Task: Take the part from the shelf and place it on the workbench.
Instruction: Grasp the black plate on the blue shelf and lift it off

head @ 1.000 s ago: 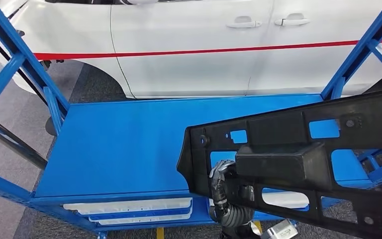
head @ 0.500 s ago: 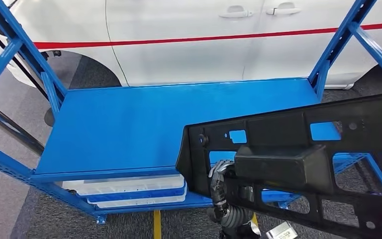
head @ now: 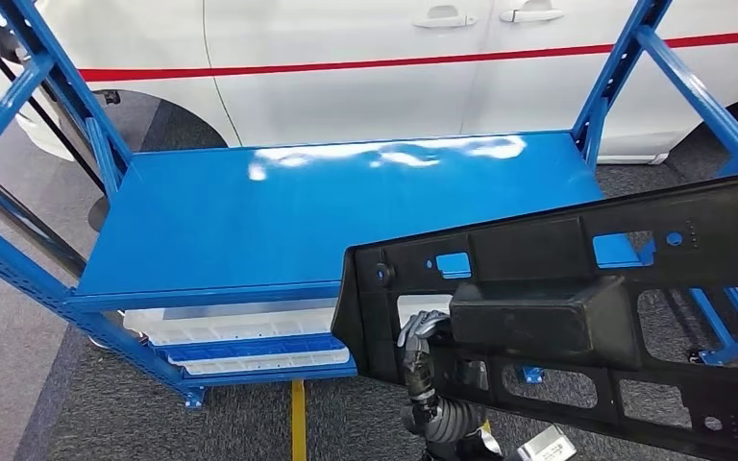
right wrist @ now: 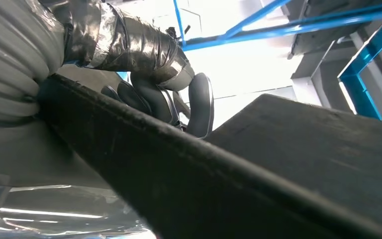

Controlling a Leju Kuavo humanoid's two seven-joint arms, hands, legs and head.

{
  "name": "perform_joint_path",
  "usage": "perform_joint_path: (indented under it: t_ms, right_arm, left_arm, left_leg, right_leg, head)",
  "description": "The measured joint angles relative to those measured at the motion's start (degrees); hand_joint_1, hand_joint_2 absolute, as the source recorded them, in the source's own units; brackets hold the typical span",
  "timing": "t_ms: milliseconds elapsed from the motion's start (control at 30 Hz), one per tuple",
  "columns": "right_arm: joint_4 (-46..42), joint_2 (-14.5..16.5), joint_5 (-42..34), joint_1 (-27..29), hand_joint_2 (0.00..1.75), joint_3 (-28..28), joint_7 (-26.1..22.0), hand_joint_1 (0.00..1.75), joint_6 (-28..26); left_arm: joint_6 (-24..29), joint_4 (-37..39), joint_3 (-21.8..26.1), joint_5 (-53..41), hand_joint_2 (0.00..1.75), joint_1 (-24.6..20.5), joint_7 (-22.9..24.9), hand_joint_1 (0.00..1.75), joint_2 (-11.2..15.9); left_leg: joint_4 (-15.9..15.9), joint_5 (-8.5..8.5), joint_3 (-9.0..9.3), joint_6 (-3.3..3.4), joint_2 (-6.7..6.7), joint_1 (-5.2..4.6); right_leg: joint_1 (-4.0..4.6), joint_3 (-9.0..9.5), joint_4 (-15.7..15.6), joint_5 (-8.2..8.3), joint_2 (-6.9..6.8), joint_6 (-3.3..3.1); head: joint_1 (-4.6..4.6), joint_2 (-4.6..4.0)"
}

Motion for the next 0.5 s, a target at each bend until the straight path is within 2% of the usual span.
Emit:
perform_joint_path:
  t_ms: [33,67,100,133,167,200,233,267,300,333,367,400,433,500]
  right_arm:
    - [0.02,-0.03,-0.1,-0.03,1.75,0.0,-0.01,1.75,0.09]
    - [0.03,-0.07,-0.14,-0.04,1.75,0.01,-0.01,1.75,0.12]
    - [0.05,-0.11,-0.21,-0.06,1.75,0.01,0.01,1.75,0.19]
    - [0.07,-0.15,-0.5,-0.07,1.75,-0.01,-0.01,1.75,0.37]
    - [0.11,-0.19,-1.06,-0.09,1.75,-0.05,-0.02,1.75,0.69]
    - [0.18,-0.23,-1.81,-0.1,1.75,-0.14,-0.04,1.75,1.09]
    - [0.26,-0.26,-2.66,-0.12,1.75,-0.25,-0.07,1.75,1.55]
    - [0.33,-0.27,-3.4,-0.12,1.75,-0.38,-0.09,1.75,1.97]
    - [0.37,-0.27,-3.93,-0.12,1.75,-0.5,-0.1,1.75,2.29]
    - [0.38,-0.27,-4.31,-0.11,1.75,-0.59,-0.11,1.75,2.6]
    - [0.38,-0.26,-4.55,-0.1,1.75,-0.65,-0.11,1.75,2.9]
    - [0.38,-0.25,-4.72,-0.07,1.75,-0.68,-0.12,1.75,3.2]
    - [0.37,-0.23,-4.84,-0.03,1.75,-0.72,-0.13,1.75,3.54]
    - [0.37,-0.16,-4.94,0.05,1.75,-0.83,-0.15,1.75,4.14]
  left_arm:
    - [-0.03,0.01,0.01,-0.02,1.75,-0.04,-0.01,0.0,-0.01]
    - [-0.05,0.02,0.01,-0.02,1.75,-0.06,-0.02,0.0,-0.02]
    - [-0.08,0.02,0.02,-0.03,1.75,-0.04,-0.02,0.0,-0.03]
    - [-0.09,0.02,0.03,-0.05,1.75,-0.01,-0.01,0.0,-0.02]
    - [-0.1,0.01,0.03,-0.07,1.75,0.03,0.0,0.0,-0.01]
    - [-0.13,0.01,0.04,-0.08,1.75,0.06,0.01,0.0,-0.01]
    - [-0.15,0.01,0.04,-0.09,1.75,0.06,0.01,0.0,-0.01]
    - [-0.18,0.02,0.04,-0.1,1.75,0.06,0.0,0.0,-0.02]
    - [-0.23,0.02,0.04,-0.1,1.75,0.05,0.0,0.0,-0.03]
    - [-0.27,0.01,0.04,-0.1,1.75,0.04,-0.01,0.0,-0.02]
    - [-0.32,0.01,0.05,-0.11,1.75,0.05,-0.02,0.0,-0.01]
    - [-0.35,0.01,0.06,-0.13,1.75,0.03,-0.05,0.0,0.01]
    - [-0.37,0.01,0.08,-0.15,1.75,0.0,-0.09,0.0,0.03]
    - [-0.42,0.01,0.12,-0.21,1.75,-0.03,-0.19,0.0,0.03]
  left_leg:
    - [-0.33,0.75,-0.45,0.41,0.33,0.12]
    - [-0.6,1.62,-1.11,0.8,0.71,0.29]
    - [-0.76,2.44,-1.91,1.11,1.14,0.47]
    - [-0.68,3.14,-2.86,1.33,1.52,0.46]
    - [-0.51,3.82,-3.87,1.35,1.95,0.46]
    - [-0.25,4.46,-4.91,1.26,2.46,0.49]
    - [0.13,5.03,-5.98,1.1,3.0,0.55]
    - [0.67,5.49,-7.13,0.88,3.59,0.66]
    - [1.34,5.84,-8.23,0.61,4.15,0.8]
    - [2.13,6.06,-9.23,0.32,4.67,0.89]
    - [3.0,6.19,-10.06,-0.01,5.11,0.92]
    - [3.67,6.33,-10.56,-0.38,5.56,0.88]
    - [4.08,6.52,-10.82,-0.79,6.01,0.81]
    - [4.21,7.1,-11.0,-1.73,6.91,0.89]
  right_leg:
    - [-0.03,-0.33,0.35,-0.62,0.08,0.28]
    - [-0.05,-0.85,1.48,-2.37,0.14,0.5]
    - [-0.14,-1.54,3.73,-5.21,0.14,0.7]
    - [-0.29,-2.32,6.88,-8.41,0.12,0.94]
    - [-0.48,-2.96,10.51,-10.86,0.11,1.26]
    - [-0.69,-3.24,13.7,-11.91,0.09,1.63]
    - [-0.92,-2.93,15.64,-11.47,0.04,1.99]
    - [-1.16,-1.71,15.73,-9.89,-0.12,2.32]
    - [-1.41,0.46,13.84,-8.14,-0.57,2.63]
    - [-1.6,3.3,10.41,-7.48,-1.63,2.92]
    - [-1.48,6.21,6.4,-7.84,-2.72,2.93]
    - [-1.31,8.19,3.25,-8.8,-3.6,2.66]
    - [-1.09,9.17,1.27,-9.81,-4.07,2.17]
    - [-0.82,8.65,0.59,-9.67,-3.32,0.71]
  head:
    - [-0.04,0.0]
    - [-0.03,0.0]
    - [-0.03,0.0]
    - [-0.03,0.0]
    - [-0.03,0.0]
    - [-0.03,0.0]
    - [-0.03,0.0]
    - [-0.04,0.0]
    - [-0.03,0.0]
    - [-0.03,0.0]
    - [-0.04,0.0]
    - [-0.05,0.0]
    - [-0.08,0.0]
    - [-0.08,0.0]
